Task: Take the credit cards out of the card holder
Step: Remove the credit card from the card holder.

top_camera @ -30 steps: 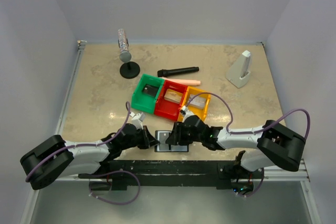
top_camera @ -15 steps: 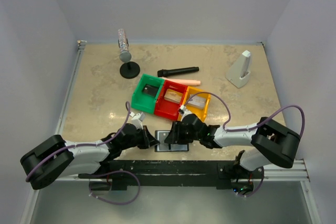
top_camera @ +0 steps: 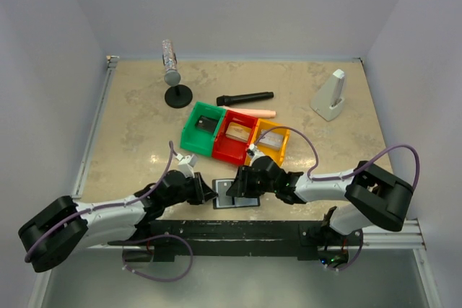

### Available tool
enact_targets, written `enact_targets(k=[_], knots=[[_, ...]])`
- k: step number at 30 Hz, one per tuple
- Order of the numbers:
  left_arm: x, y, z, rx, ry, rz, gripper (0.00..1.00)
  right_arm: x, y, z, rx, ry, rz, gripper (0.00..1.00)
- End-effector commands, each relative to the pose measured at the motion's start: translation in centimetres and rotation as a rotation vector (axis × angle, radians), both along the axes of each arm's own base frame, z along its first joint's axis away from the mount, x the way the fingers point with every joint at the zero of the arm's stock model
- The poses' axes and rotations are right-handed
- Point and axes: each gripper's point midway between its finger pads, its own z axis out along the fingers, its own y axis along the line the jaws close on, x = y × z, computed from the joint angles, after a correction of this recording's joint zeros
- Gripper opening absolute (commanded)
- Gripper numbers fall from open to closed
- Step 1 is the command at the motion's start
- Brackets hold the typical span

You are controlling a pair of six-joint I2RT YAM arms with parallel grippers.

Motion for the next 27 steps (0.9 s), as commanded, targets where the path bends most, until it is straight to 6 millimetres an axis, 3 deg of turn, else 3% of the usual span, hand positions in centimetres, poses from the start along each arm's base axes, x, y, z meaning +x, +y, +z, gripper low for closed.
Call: enact_targets(k=[1, 5, 15, 19, 27], knots=[[0.7, 0.5, 0.3, 0.039, -0.046, 0.012, 0.20, 0.3, -0.3, 0.0, -0.033, -0.016, 0.001, 0.45], [0.9, 0.3, 0.8, 0.033, -0.058, 0.013, 0.18, 0.4, -0.3, -0.1, -0.038, -0.016, 0.001, 0.45], [1.4, -0.8, 3.7, -0.055, -0.118, -0.004, 0.00, 0.5, -0.3, 0.1, -0.048, -0.029, 0.005, 0.48], [1.5, -1.2, 4.4, -0.080, -0.135, -0.013, 0.00, 0.6, -0.2, 0.1, -0.050, -0.031, 0.009, 0.48], [1.1, -1.8, 2.7, -0.068, -0.084, -0.043, 0.00, 0.8, -0.2, 0.5, -0.066, -0.040, 0.008, 0.50]])
